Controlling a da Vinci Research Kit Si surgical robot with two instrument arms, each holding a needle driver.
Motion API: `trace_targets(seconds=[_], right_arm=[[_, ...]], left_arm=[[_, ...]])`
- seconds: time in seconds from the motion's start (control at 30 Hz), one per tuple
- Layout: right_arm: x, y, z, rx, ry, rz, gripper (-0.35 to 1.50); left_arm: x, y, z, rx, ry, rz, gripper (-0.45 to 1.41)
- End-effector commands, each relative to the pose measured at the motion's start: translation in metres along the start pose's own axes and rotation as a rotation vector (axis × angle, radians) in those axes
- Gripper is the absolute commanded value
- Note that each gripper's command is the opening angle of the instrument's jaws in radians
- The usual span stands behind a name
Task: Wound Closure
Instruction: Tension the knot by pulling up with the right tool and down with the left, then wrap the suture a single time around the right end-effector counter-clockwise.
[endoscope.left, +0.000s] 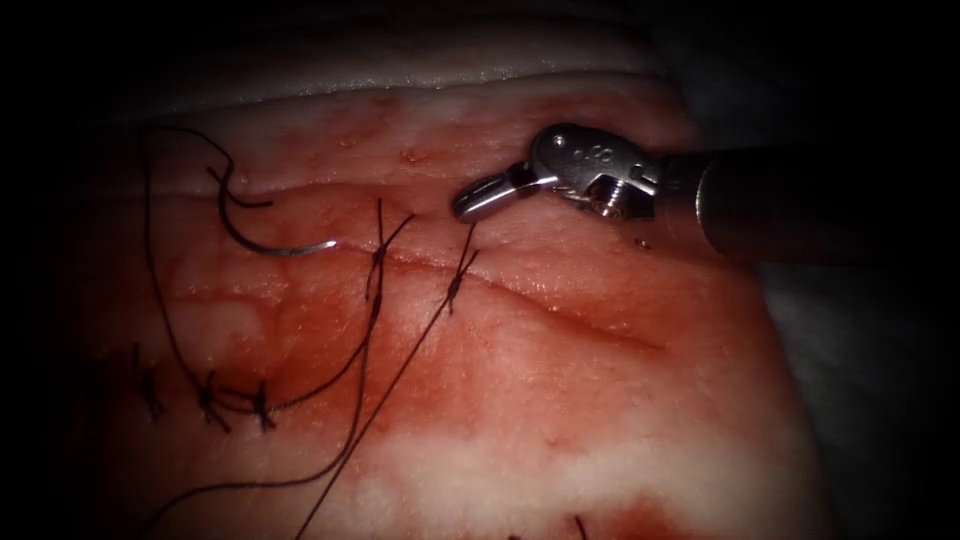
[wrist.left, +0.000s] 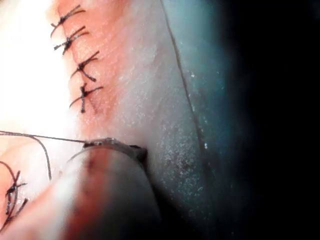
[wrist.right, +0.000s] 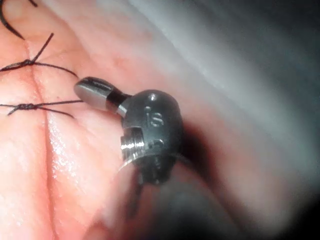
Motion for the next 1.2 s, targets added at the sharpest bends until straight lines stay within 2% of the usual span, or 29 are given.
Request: trace_targets(seconds=[0.03, 0.23, 0.33, 0.43, 0.47, 0.53, 0.67, 0.9, 1.0, 1.03, 1.1, 1.17, 1.2], right_arm=[[-0.0001, 0.0008, 0.0006, -0.002, 0.001, -0.001, -0.35], [-0.0001, 0.0006, 0.0006, -0.005, -0.003, 0.001, -0.35], [-0.0001, -0.0001, 0.0008, -0.039, 0.049, 0.012, -0.35], [0.0004, -0.0008, 0.0009, -0.095, 0.115, 0.034, 1.08], [0.0005, -0.001, 0.0008, -0.106, 0.132, 0.041, 1.23], [0.0011, -0.0014, 0.0002, -0.126, 0.165, 0.056, 1.3], [0.0022, -0.002, -0.002, -0.157, 0.19, 0.066, 1.33], [0.0042, -0.0024, -0.0066, -0.296, 0.235, 0.039, 1.48], [0.0044, -0.0034, -0.0072, -0.31, 0.235, 0.032, 1.4], [0.0044, -0.0038, -0.0073, -0.304, 0.241, 0.025, 1.26], [0.0044, -0.0047, -0.007, -0.303, 0.269, 0.023, 0.62], [0.0046, -0.0054, -0.0064, -0.324, 0.29, 0.027, -0.35], [0.0048, -0.0056, -0.006, -0.331, 0.289, 0.029, -0.35]], left_arm=[[0.0002, -0.0003, 0.001, -0.003, 0.003, 0.01, -0.45], [0.0011, -0.0006, 0.0002, -0.026, 0.022, 0.061, -0.45], [0.0017, -0.0018, -0.0014, 0.039, 0.049, 0.056, -0.45], [0.0024, -0.004, -0.0039, 0.127, 0.086, 0.047, -0.45], [0.0026, -0.0047, -0.0048, 0.156, 0.095, 0.04, -0.45], [0.0031, -0.0068, -0.0069, 0.221, 0.121, 0.013, -0.45], [0.0038, -0.0114, -0.0113, 0.347, 0.174, 0.053, -0.45], [0.0044, -0.0188, -0.0175, 0.563, 0.251, 0.125, -0.45], [0.0044, -0.0213, -0.0186, 0.606, 0.261, 0.115, -0.45], [0.0042, -0.0222, -0.0188, 0.605, 0.264, 0.113, -0.45], [0.004, -0.0234, -0.0189, 0.609, 0.255, 0.115, -0.45], [0.0034, -0.0247, -0.0188, 0.609, 0.259, 0.111, -0.45], [0.0032, -0.0252, -0.0187, 0.609, 0.261, 0.107, -0.45]])
